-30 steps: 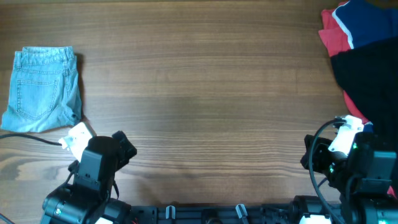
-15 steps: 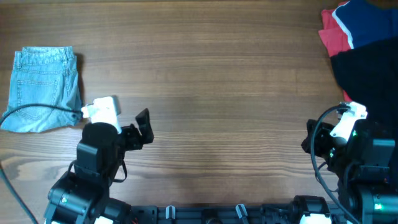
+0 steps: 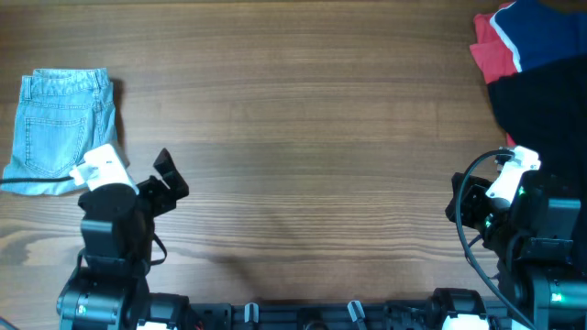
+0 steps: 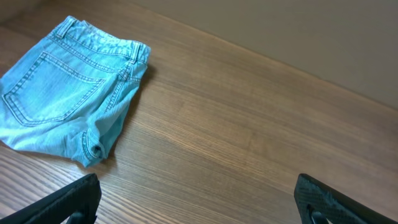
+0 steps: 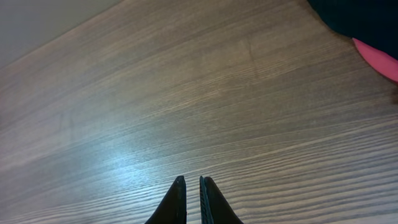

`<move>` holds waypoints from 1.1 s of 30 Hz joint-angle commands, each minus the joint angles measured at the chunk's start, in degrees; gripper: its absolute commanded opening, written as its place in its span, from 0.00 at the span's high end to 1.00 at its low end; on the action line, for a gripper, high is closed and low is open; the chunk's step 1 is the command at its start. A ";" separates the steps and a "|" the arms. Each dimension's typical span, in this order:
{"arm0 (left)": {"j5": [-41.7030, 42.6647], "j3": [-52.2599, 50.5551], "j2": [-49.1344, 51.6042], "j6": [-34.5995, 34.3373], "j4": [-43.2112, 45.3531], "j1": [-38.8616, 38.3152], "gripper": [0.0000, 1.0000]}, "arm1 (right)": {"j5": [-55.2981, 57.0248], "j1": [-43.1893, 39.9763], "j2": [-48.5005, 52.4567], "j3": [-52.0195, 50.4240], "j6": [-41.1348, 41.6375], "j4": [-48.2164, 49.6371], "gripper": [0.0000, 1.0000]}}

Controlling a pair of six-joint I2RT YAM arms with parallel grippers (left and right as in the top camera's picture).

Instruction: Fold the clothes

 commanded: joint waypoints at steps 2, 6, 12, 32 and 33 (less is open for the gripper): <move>7.87 -0.33 -0.66 3.85 0.79 2.54 0.00 | 0.98 -0.13 0.13 -0.24 -1.18 0.28 0.91; 21.53 -3.61 -0.20 14.67 7.10 2.54 0.00 | 0.96 -0.13 0.13 -0.24 -1.14 0.31 0.91; 28.41 -6.69 4.44 18.51 9.64 2.51 0.00 | 0.98 -0.13 0.13 -0.24 -1.05 -0.15 0.91; 18.62 -6.69 -12.59 11.45 3.06 2.51 0.00 | 4.24 -0.13 -9.31 -1.33 1.84 -3.56 0.82; 18.69 -6.69 -12.59 11.45 2.89 2.51 0.00 | 4.37 -0.13 -9.44 -1.33 2.01 -3.26 0.78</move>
